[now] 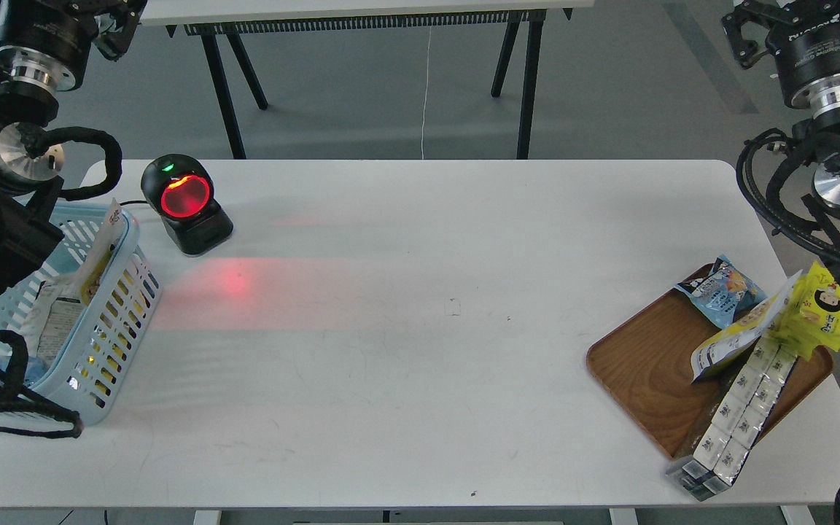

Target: Scan snack and place in basket

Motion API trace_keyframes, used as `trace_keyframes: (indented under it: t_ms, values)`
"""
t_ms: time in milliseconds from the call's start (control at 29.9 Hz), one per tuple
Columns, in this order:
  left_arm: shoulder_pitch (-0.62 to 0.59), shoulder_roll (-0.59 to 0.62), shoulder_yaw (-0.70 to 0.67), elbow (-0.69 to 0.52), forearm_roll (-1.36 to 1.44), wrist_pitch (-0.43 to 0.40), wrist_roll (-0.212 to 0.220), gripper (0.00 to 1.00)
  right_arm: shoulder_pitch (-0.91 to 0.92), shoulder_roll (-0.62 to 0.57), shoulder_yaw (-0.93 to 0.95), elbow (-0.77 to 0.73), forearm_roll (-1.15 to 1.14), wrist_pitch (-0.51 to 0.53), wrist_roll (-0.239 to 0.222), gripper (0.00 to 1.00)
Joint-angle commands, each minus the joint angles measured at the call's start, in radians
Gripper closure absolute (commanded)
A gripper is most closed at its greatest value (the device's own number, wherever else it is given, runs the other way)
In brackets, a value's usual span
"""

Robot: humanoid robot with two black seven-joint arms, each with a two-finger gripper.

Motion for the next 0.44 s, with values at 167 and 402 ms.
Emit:
trace_keyframes:
  t_ms: [167, 402]
  values:
    - [0.03, -0.062, -0.009, 0.003, -0.01, 0.0, -0.001, 0.01, -0.015, 0.0, 0.002, -0.004, 0.0, 0.0, 0.001, 0.01]
    - [0.048, -0.068, -0.014, 0.003, -0.079, 0.0, -0.001, 0.01, -0.007, -0.001, 0.004, -0.001, 0.0, 0.0, -0.001, 0.01]
